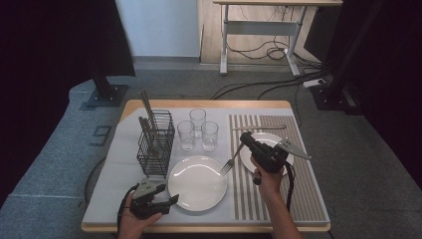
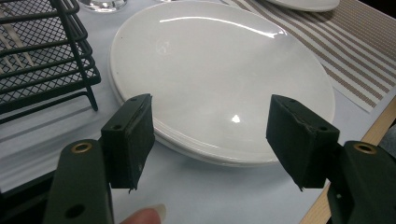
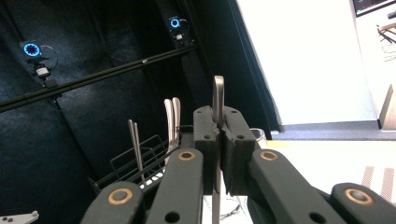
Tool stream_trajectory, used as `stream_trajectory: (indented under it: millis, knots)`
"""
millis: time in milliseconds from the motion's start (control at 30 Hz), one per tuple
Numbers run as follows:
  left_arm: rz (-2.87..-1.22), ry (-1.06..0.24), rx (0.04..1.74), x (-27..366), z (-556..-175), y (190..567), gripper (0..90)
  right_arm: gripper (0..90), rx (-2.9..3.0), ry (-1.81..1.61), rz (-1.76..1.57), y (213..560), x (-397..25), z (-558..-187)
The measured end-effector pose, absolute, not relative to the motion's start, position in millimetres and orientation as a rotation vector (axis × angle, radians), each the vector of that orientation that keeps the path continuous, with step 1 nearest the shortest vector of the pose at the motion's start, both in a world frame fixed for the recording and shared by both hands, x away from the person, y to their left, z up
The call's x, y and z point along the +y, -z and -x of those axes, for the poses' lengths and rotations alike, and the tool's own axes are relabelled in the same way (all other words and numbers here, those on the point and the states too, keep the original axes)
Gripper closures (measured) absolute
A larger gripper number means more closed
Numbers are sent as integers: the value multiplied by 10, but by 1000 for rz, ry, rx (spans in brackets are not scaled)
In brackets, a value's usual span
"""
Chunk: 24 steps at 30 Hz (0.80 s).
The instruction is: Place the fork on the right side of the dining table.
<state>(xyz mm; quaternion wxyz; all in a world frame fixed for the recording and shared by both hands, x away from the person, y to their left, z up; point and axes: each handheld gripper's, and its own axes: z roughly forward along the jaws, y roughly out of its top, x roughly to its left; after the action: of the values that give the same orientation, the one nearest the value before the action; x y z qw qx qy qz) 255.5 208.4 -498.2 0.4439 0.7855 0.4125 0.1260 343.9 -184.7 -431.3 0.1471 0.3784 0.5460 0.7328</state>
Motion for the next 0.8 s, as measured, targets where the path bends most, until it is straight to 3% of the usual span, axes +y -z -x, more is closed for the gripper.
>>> stream_trajectory:
  millis: [800]
  knots:
    - [-1952,-308,1018,2066,-2552,4985,323,856,1563,-2069,-1144,4437,-1995,-3335]
